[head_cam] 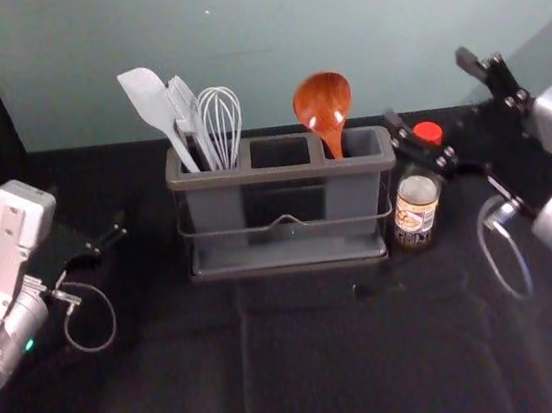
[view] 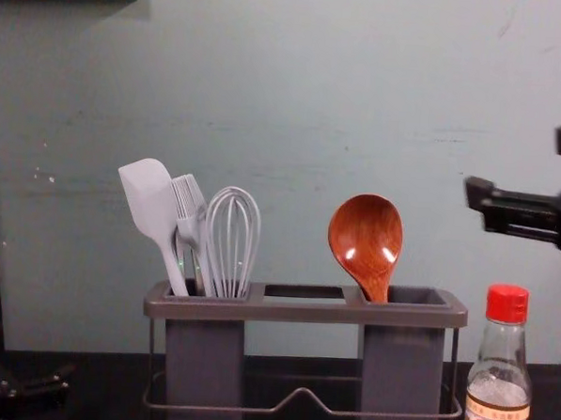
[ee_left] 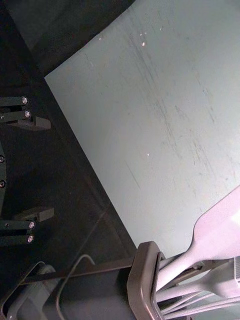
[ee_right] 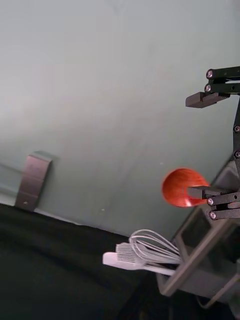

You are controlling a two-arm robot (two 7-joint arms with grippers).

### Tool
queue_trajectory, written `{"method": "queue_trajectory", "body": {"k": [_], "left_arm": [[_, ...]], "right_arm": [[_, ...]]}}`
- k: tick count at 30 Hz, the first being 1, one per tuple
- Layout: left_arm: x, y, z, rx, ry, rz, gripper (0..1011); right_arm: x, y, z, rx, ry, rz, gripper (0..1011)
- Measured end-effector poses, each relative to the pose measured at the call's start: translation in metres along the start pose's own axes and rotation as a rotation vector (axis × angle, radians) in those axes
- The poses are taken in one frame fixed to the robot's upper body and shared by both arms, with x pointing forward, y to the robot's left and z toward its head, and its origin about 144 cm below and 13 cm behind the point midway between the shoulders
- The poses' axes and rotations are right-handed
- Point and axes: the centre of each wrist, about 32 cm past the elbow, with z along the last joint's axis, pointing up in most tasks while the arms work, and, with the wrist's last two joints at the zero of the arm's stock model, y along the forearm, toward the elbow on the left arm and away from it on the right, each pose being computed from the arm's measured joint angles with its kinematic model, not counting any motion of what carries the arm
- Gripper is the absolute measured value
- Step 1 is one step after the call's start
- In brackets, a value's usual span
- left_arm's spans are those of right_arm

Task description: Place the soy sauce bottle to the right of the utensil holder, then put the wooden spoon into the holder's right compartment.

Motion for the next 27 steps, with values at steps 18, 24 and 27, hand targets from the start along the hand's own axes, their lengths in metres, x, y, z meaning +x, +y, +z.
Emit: {"method": "queue_trajectory", "body": {"k": [18,24,27], "left_arm": [[0.0,0.0,0.0,0.0,0.0,0.0,1005],[0.0,0.0,0.0,0.0,0.0,0.0,1005],[0.0,0.0,0.0,0.0,0.0,0.0,1005]], "right_arm": [[0.024,-0.059,-0.01,-0.339,0.057,-0.078,1002],[0.042,-0.049,-0.03,-0.416,0.066,-0.112,1000],[0.047,-0.037,-0.04,-0.432,0.072,-0.113,1002]]}}
